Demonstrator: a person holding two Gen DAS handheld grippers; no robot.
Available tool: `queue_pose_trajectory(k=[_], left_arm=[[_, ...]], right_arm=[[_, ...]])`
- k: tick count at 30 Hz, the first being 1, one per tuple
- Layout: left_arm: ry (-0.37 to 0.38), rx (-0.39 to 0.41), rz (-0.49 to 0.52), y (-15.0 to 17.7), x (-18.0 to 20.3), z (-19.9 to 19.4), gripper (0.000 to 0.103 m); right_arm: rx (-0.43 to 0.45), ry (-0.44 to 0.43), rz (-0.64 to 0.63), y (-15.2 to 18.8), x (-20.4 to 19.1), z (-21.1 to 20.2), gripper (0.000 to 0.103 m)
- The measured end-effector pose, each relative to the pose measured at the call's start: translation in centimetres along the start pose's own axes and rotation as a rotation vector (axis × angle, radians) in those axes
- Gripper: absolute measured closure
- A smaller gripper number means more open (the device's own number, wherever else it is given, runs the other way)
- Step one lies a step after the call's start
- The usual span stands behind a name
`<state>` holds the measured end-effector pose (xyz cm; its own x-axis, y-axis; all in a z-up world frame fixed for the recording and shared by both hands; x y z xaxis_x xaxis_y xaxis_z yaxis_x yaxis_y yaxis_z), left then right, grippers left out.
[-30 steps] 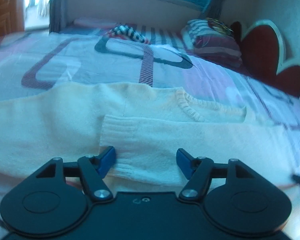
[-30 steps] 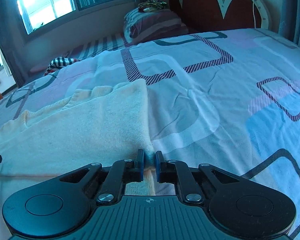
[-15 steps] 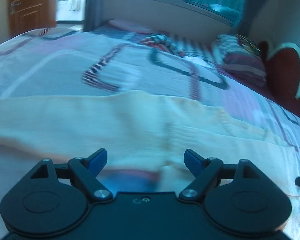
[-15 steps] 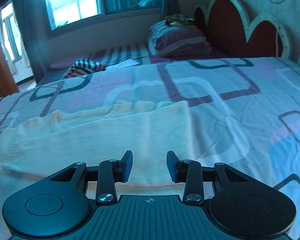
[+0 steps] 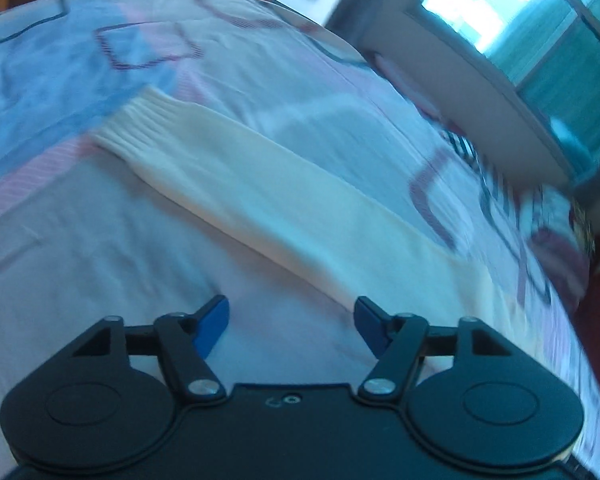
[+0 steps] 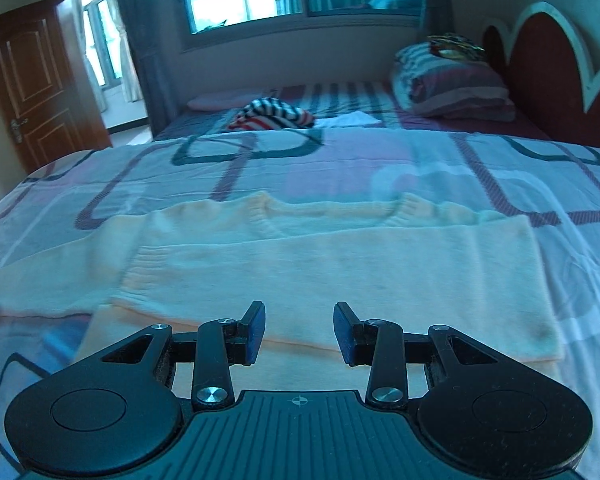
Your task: Fold small clothes
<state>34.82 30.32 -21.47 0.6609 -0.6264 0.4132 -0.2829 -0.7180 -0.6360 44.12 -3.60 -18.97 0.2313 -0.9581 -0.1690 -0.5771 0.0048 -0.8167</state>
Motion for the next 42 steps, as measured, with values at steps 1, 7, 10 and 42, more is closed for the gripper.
queue_pose_trajectory(k=[1,7,10,42], left_arm=[[0.0,0.007,-0.02,-0.5,-0.5,0.2,0.039],[0.035,0.047,-0.117,-3.3,-2.3,2.1,0.04],[0.051,0.069,-0.16,-4.4,-2.6,3.1,0.041],[0.581,-0.028,0.487,10.6,27.5,-1.4,0.099]], right_arm=[[0.0,-0.011,-0.007,0.0,-0.8,0.2,0.065],[-0.007,-0.061,-0.016,-0.5,-5.1,2.5,0.065],[-0.018,-0.073,-0.014,-0.5,-6.7,3.9,0.065],[-0.004,0.036,0.139,-0.5,1.8,0.1,0.065]])
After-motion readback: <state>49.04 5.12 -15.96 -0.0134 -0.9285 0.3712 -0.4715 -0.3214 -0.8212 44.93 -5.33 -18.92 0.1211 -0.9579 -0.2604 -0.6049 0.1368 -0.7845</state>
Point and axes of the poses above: each gripper's, at about its wrist camera, not at the fingertips, and z roughly the way its jaws point, x to its right, y to its underside, the point moved 8 cm from there along z, roughly the way its jaws point, and after that the axes turned 11 degrees about x, right-handed, at the moved point
